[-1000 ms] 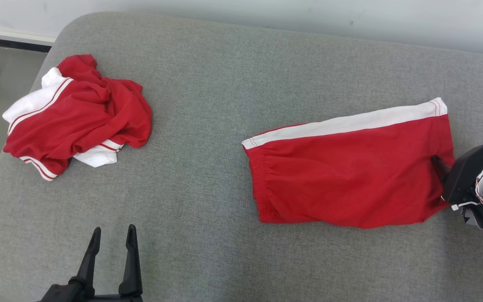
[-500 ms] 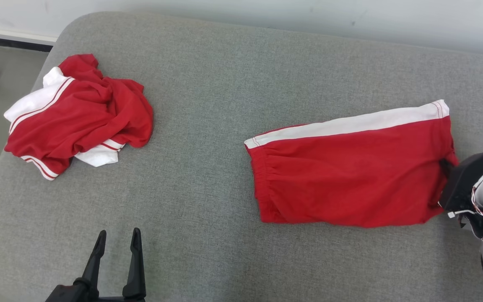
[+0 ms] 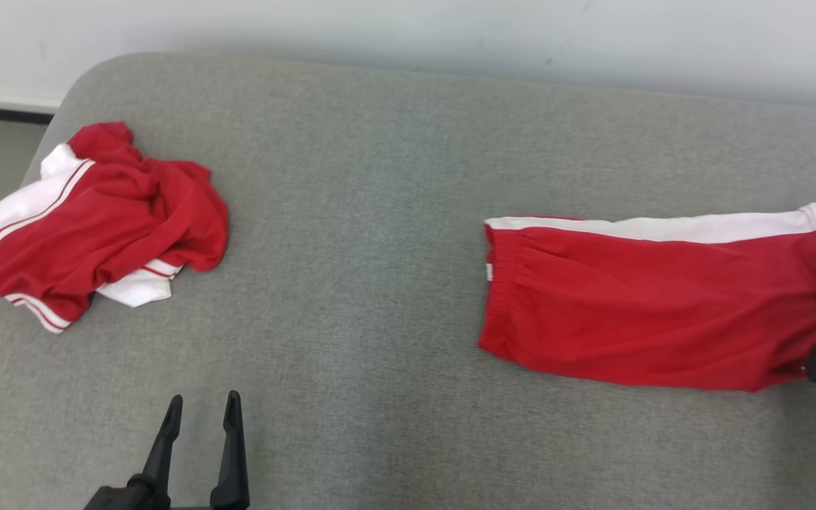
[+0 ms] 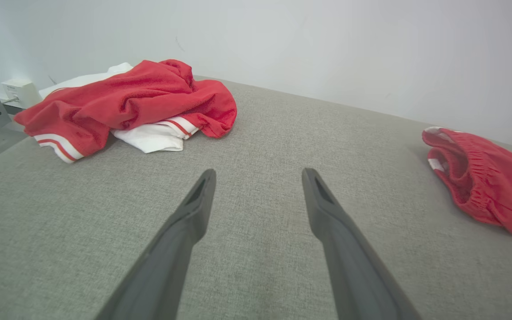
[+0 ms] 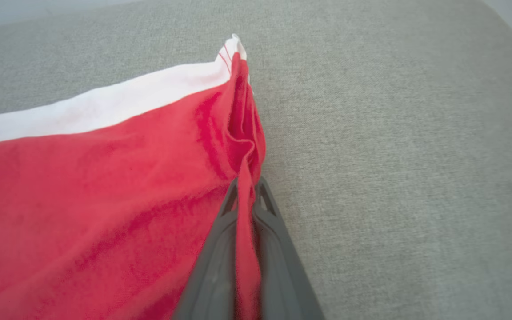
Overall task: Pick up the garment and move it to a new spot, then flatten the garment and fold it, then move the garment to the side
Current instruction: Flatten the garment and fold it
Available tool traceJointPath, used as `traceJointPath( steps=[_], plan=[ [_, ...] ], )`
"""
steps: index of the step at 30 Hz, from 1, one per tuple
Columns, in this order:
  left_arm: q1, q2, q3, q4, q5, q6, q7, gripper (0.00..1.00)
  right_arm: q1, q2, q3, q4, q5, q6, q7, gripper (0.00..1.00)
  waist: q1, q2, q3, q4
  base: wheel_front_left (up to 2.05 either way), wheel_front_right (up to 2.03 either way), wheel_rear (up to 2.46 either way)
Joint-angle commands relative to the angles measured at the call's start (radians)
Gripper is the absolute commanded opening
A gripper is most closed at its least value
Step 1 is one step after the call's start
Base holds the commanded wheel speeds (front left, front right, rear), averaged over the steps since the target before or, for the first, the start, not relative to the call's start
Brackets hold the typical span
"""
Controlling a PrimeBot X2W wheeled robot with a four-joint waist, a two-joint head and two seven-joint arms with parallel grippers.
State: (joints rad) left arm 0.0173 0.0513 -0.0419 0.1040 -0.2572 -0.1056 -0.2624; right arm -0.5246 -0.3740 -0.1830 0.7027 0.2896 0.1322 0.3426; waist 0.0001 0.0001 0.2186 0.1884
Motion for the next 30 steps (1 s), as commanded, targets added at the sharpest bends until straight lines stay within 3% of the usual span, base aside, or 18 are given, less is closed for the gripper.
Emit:
traceJointPath(
  steps=[1, 7, 14, 23, 30],
  plan=[
    [0.015, -0.001, -0.004, -0.002, -0.011, 0.003, -0.003, 1.0, 0.023, -0.012, -0.021, -0.025, -0.019, -0.003, -0.001, 0.0, -0.0001, -0.0001, -0.025, -0.027, 0.0, 0.0, 0.0],
    [0.024, -0.001, -0.014, 0.005, -0.015, 0.006, -0.003, 1.0, 0.064, -0.031, -0.082, -0.114, -0.069, -0.003, 0.025, 0.0, -0.0001, -0.0001, -0.06, -0.051, 0.0, 0.0, 0.0],
    [0.036, -0.001, -0.023, 0.014, -0.016, 0.01, -0.003, 1.0, 0.094, -0.01, -0.083, -0.194, -0.088, -0.003, 0.052, 0.0, -0.0001, -0.0001, -0.095, -0.056, 0.0, 0.0, 0.0],
    [0.045, -0.001, -0.036, 0.02, -0.023, 0.016, -0.003, 1.0, 0.101, 0.056, 0.079, -0.313, -0.057, -0.003, 0.095, 0.0, -0.0001, -0.0001, -0.127, -0.051, 0.0, 0.0, 0.0],
    [0.045, -0.001, -0.043, 0.022, -0.031, 0.017, -0.003, 1.0, 0.06, 0.087, 0.235, -0.315, -0.009, -0.003, 0.109, 0.0, -0.0001, -0.0001, -0.137, -0.029, 0.0, 0.0, 0.0]
  ],
)
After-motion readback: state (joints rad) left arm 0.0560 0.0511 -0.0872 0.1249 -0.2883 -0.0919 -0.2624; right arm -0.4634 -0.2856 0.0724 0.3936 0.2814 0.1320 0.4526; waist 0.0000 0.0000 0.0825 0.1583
